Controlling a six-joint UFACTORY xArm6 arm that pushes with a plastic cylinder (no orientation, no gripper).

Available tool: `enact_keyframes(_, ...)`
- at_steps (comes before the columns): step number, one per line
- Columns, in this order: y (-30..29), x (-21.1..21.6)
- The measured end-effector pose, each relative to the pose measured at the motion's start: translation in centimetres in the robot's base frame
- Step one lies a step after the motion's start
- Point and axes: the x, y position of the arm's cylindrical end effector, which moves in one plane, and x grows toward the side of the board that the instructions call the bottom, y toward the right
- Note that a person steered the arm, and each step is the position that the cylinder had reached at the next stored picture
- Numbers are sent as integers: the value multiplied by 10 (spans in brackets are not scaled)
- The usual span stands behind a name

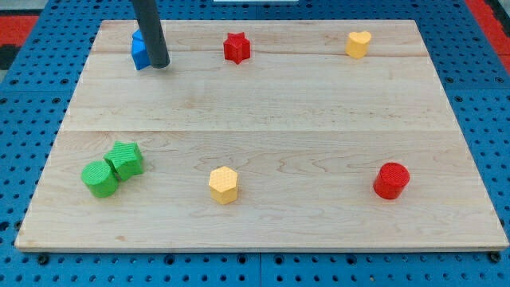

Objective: Keep the red star diagonally to the top right of the yellow hexagon

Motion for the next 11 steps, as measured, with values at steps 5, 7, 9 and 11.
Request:
enact_keyframes(5, 231, -52)
enact_keyframes(7, 210, 56)
enact_keyframes(9, 164, 47)
enact_keyframes(11, 204, 128)
